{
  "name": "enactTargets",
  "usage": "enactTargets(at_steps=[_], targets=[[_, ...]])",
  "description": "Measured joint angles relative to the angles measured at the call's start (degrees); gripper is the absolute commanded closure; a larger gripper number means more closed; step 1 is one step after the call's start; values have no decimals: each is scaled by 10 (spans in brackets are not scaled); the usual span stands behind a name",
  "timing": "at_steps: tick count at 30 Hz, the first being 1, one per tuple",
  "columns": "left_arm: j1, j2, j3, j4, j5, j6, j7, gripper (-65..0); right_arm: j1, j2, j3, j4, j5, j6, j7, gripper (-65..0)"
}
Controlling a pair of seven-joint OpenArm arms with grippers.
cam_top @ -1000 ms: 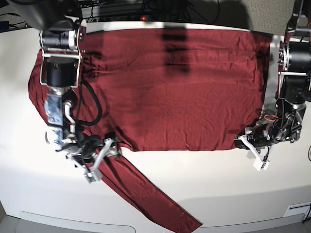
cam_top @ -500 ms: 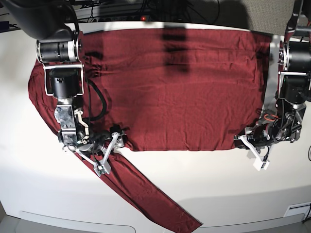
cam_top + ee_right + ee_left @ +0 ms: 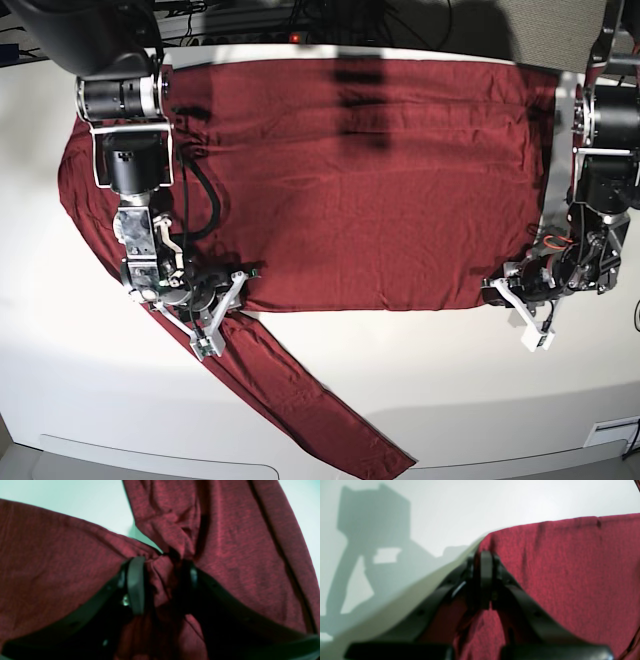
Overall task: Fold the T-shirt properly
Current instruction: 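Grasp the shirt's side edge with both grippers, then fold the side edge over the shirt body with both grippers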
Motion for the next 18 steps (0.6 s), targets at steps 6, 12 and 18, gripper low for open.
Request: enactTargets(at_steps=[6,12,18], targets=[[1,0,0,-1,4,0,-35,0,5,0,0,5,14,-4,-7,0],[0,0,0,0,4,0,-69,0,3,1,0,43,12,-2,-24,0],[0,-13,0,28,5,0,-40,0,4,5,-2,116,14,-1,-54,0]])
